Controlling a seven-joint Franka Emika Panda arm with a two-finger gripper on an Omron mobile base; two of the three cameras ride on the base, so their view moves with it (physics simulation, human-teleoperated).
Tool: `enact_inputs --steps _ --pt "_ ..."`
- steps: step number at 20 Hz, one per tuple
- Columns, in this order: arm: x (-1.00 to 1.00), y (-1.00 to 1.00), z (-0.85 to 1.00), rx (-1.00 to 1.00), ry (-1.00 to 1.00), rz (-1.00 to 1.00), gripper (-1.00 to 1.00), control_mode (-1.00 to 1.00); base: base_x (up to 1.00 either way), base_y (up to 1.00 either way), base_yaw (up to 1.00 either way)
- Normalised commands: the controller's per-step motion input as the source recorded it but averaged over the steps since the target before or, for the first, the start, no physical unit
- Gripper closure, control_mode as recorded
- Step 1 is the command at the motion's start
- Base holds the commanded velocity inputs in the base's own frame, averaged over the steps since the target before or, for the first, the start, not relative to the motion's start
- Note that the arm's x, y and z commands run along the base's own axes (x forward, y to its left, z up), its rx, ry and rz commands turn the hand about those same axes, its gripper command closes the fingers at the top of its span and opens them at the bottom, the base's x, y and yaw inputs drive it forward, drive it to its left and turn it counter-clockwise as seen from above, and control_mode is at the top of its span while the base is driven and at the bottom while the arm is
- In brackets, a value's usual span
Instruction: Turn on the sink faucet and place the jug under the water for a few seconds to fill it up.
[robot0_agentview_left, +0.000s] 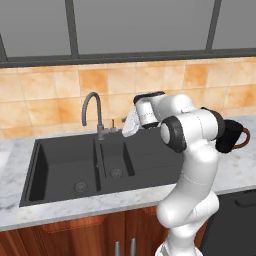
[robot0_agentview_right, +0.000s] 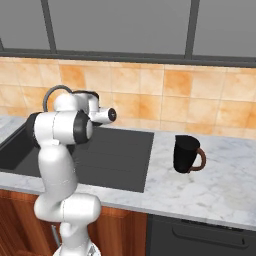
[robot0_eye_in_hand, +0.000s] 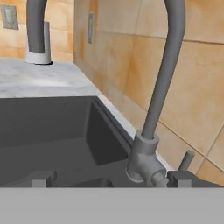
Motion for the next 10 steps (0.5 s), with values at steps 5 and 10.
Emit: enact_inputs --steps 5,10 --pt "0.57 0.21 -0.32 0.0 0.0 0.01 -1.0 -1.0 0.0 0.0 0.0" --pt "0.46 0.0 -0.16 0.0 0.0 0.02 -1.0 -1.0 0.0 0.0 0.0"
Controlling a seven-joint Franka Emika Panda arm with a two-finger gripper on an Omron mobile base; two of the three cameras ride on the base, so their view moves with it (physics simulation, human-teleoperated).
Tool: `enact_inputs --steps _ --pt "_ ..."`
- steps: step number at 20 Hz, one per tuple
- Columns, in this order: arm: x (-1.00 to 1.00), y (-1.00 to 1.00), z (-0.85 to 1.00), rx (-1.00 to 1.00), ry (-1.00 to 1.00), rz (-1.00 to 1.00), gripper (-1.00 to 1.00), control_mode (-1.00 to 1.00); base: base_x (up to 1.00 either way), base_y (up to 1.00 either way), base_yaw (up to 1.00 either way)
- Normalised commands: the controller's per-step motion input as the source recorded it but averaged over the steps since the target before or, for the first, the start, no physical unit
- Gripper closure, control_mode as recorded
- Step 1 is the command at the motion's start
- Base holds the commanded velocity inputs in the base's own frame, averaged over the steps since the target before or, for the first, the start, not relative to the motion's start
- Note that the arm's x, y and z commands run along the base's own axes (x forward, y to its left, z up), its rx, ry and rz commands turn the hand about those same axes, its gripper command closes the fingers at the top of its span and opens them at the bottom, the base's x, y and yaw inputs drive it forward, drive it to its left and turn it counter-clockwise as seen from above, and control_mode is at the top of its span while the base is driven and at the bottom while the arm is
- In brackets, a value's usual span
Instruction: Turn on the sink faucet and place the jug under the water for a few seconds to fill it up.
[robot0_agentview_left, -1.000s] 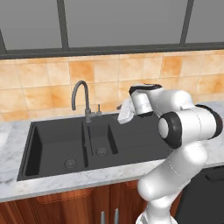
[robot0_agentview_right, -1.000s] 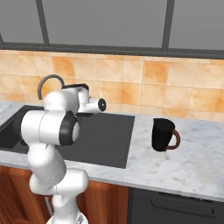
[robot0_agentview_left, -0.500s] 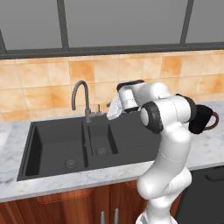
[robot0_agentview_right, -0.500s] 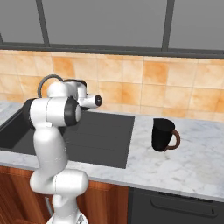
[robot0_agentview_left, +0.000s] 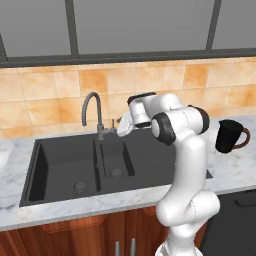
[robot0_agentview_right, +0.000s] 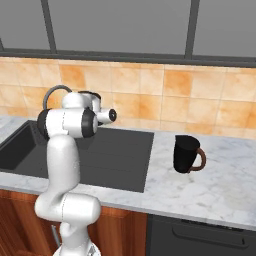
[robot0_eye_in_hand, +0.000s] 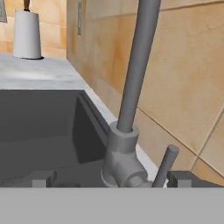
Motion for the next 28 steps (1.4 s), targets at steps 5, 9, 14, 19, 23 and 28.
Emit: enact_inputs --steps 5,9,14,19,23,28 --pt "0.31 -0.03 -0.14 0.0 0.0 0.01 -1.0 -1.0 0.0 0.0 0.0" --pt "0.41 0.0 -0.1 0.0 0.0 0.0 -1.0 -1.0 0.0 0.0 0.0" --pt "0.41 0.07 -0.08 0.0 0.0 0.0 -1.0 -1.0 0.0 0.0 0.0" --pt "0.24 0.18 -0.07 0.0 0.0 0.03 -1.0 -1.0 0.0 0.0 0.0" --pt "0.1 0.34 -0.07 0.0 0.0 0.04 -1.0 -1.0 0.0 0.0 0.0" --pt "0.01 0.39 -0.01 0.0 0.0 0.02 -1.0 -1.0 0.0 0.0 0.0"
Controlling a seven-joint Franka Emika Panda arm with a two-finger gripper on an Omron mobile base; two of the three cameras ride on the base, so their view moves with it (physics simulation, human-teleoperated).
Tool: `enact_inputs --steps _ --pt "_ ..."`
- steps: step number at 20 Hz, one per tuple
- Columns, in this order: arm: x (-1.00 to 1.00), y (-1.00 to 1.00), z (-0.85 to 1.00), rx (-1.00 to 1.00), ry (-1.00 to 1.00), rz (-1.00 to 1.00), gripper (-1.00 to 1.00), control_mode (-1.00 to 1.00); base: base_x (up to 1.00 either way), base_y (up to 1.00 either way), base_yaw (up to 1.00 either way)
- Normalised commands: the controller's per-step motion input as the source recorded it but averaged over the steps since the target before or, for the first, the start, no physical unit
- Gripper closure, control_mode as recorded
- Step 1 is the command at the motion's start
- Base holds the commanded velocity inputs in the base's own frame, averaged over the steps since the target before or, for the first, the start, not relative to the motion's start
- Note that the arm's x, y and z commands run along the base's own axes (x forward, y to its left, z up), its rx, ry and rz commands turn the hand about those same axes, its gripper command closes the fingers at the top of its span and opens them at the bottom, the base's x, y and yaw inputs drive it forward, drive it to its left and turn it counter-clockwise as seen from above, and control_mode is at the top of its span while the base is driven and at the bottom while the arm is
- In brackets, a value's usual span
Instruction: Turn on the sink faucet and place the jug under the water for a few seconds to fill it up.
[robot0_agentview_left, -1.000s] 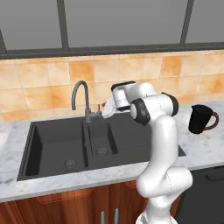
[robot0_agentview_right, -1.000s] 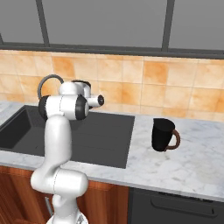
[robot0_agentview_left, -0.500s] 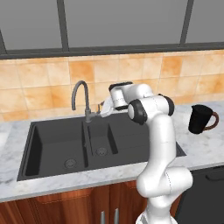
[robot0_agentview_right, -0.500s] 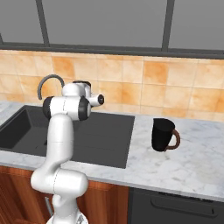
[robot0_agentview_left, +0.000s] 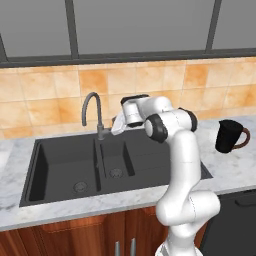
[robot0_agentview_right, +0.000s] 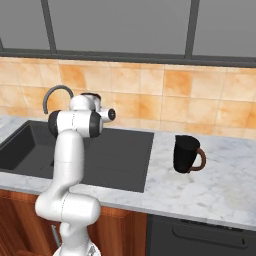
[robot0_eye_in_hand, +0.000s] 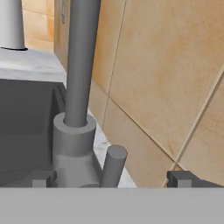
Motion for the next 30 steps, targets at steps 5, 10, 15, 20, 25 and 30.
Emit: enact_inputs --steps 5,10,15,20,25,30 --pt "0.14 0.37 0.0 0.0 0.03 0.0 -1.0 -1.0 0.0 0.0 0.0" --pt "0.35 0.22 -0.01 0.0 0.05 0.0 1.0 -1.0 0.0 0.0 0.0" --pt "0.25 0.0 0.0 0.0 0.05 -0.04 1.0 -1.0 0.0 0.0 0.0" --pt "0.04 -0.04 0.0 0.0 0.01 -0.19 1.0 -1.0 0.0 0.0 0.0" --pt "0.06 -0.17 0.0 0.0 0.0 -0.25 1.0 -1.0 0.0 0.0 0.0" --pt "0.25 -0.52 0.0 0.04 0.03 -0.3 1.0 -1.0 0.0 0.0 0.0"
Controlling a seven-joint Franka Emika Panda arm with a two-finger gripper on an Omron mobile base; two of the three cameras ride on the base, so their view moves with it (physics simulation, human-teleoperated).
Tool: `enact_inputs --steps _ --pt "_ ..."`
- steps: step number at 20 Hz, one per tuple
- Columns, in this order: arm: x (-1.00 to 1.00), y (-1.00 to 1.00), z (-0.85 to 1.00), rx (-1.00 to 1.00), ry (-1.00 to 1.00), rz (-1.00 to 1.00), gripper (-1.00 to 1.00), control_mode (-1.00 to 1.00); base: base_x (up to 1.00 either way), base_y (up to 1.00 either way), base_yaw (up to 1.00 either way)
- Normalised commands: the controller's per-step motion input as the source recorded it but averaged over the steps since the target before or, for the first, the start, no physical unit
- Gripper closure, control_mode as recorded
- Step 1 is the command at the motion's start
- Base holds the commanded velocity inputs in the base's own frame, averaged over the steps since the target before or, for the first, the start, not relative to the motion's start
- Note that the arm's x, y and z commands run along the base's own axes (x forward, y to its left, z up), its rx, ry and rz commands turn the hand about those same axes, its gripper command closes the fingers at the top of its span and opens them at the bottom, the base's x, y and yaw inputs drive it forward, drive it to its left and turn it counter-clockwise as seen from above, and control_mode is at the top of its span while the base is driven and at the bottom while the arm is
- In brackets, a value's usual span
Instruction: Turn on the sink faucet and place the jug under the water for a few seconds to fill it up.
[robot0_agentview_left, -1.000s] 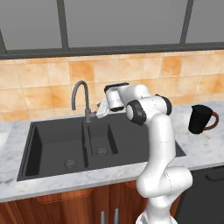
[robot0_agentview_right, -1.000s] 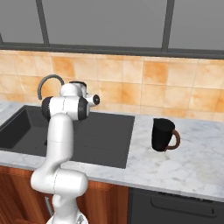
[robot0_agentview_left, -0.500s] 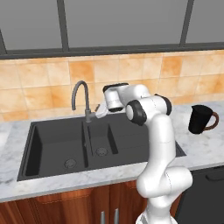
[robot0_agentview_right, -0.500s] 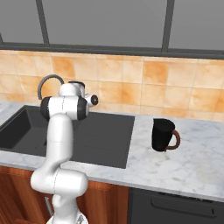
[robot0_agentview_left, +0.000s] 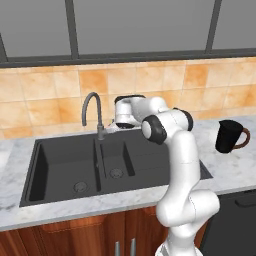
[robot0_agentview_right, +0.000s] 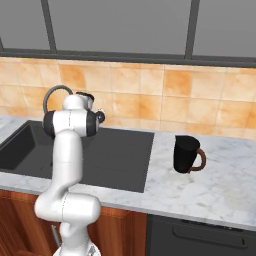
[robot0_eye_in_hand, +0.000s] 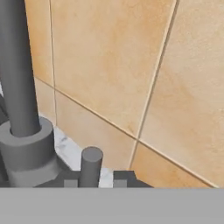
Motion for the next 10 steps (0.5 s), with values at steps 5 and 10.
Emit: enact_inputs --steps 5,10 --pt "0.14 -0.68 0.0 0.04 0.01 -0.23 1.0 -1.0 0.0 0.0 0.0" --pt "0.12 -0.87 -0.04 0.07 0.08 -0.27 1.0 -1.0 0.0 0.0 0.0"
